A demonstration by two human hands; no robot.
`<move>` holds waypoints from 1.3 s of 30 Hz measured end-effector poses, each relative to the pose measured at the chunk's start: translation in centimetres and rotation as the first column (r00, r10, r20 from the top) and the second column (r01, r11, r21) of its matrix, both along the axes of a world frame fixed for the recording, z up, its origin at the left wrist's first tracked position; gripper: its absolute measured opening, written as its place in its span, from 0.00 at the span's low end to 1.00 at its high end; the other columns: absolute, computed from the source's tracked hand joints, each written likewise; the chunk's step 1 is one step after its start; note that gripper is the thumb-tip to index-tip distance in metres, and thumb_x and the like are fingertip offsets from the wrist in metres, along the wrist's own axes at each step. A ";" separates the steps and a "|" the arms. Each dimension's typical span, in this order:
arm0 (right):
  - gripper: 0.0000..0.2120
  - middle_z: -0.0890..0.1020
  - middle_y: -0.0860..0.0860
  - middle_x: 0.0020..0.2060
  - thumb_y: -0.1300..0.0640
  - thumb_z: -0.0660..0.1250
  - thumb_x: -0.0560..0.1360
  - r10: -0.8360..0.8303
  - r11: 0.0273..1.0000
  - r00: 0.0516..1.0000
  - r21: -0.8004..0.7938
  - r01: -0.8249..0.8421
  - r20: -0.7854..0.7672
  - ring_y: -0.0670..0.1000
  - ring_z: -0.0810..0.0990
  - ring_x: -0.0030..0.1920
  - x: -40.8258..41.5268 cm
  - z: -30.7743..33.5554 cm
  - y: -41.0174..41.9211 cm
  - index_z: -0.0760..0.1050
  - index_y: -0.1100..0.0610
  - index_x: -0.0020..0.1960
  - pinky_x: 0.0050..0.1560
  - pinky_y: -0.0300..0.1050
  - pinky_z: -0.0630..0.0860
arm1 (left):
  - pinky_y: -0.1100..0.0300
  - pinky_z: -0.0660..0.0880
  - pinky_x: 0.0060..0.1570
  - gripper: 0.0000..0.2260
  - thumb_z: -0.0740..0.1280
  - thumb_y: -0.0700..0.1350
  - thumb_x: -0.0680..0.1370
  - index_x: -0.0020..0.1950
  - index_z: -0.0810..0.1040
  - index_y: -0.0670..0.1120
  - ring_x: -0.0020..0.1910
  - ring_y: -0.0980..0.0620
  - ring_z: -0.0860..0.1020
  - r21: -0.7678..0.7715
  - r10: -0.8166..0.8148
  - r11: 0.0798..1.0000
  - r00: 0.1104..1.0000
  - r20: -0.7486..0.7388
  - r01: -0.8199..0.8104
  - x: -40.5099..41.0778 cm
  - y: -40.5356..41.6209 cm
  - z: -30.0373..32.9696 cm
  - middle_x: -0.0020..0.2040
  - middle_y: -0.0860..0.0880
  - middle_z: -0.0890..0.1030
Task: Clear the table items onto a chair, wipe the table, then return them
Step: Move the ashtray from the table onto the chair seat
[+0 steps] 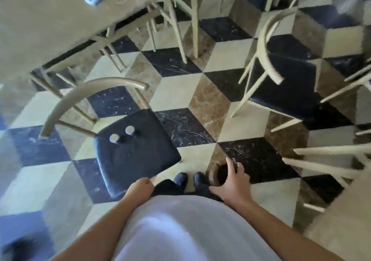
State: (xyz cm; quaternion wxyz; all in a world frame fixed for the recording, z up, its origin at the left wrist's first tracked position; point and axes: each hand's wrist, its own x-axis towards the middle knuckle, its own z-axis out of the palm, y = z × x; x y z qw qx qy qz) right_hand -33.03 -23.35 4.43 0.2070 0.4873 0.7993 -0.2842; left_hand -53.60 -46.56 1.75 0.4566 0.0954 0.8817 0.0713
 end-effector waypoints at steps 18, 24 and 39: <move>0.55 0.51 0.51 0.75 0.39 0.77 0.61 0.549 0.836 0.831 -0.051 -0.546 0.091 0.61 0.65 0.68 -16.6 -1.5 -8.4 0.48 0.43 0.78 0.58 0.52 0.71 | 0.55 0.73 0.46 0.06 0.60 0.44 0.78 0.45 0.75 0.47 0.45 0.43 0.77 -0.024 0.455 0.890 0.888 0.060 -0.455 2.5 -17.4 -1.5 0.47 0.43 0.82; 0.56 0.57 0.55 0.74 0.36 0.76 0.59 0.562 0.823 0.812 -0.012 -0.568 0.154 0.61 0.64 0.70 -23.0 -4.6 -13.7 0.49 0.45 0.78 0.67 0.53 0.65 | 0.53 0.77 0.45 0.06 0.59 0.50 0.75 0.44 0.73 0.50 0.45 0.43 0.79 0.024 0.433 0.898 0.890 0.146 -0.440 0.2 -21.1 -3.1 0.45 0.48 0.82; 0.55 0.52 0.56 0.76 0.34 0.75 0.60 0.646 0.759 0.754 0.005 -0.651 0.121 0.65 0.64 0.67 -34.0 -24.6 -17.2 0.47 0.43 0.76 0.60 0.60 0.75 | 0.59 0.75 0.40 0.04 0.66 0.47 0.75 0.47 0.73 0.54 0.37 0.56 0.76 -0.011 0.467 0.879 0.859 0.209 -0.476 2.4 -20.6 -8.3 0.37 0.53 0.77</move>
